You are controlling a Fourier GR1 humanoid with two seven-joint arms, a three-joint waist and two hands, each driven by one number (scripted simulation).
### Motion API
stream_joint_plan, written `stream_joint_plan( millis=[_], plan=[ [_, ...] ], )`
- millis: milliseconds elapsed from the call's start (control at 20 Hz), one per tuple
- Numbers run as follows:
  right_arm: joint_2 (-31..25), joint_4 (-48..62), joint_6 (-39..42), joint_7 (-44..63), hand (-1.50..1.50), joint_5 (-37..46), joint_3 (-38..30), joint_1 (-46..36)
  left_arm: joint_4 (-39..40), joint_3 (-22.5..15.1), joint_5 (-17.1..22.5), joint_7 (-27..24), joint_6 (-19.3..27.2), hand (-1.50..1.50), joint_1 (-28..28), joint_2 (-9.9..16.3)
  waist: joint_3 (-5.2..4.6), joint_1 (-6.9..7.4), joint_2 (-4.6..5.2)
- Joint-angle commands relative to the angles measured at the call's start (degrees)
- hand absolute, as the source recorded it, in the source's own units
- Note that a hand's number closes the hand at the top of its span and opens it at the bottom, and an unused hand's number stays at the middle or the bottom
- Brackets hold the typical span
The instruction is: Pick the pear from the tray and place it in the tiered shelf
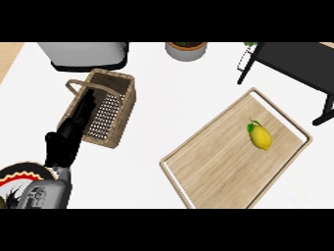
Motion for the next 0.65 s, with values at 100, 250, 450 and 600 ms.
stream_joint_plan(
  millis=[100,250,450,600],
  plan=[
    [3.38,-17.88,17.58,6.32,-1.5,-1.6,-2.09,8.19,-0.48,0.88,0.27,1.34,0.61,0.0,0.78,0.14,0.01,-2.06,-0.76],
    [6.17,-27.35,22.79,6.13,-1.5,-4.08,-2.69,14.09,-0.49,1.21,0.11,0.26,0.78,0.0,1.46,0.5,0.02,-2.73,-0.95],
    [6.68,-38.15,32.36,3.74,-1.5,-9.57,-4.49,20.73,1.08,2.12,0.35,-0.69,1.25,0.0,1.73,0.45,0.02,-4.21,-1.04],
    [7.57,-49.19,39.36,4.65,-1.5,-12.61,-6.91,24.71,0.02,0.61,-0.02,-0.75,1.35,0.0,2.76,-0.78,0.02,-3.55,-0.92]
  ],
)
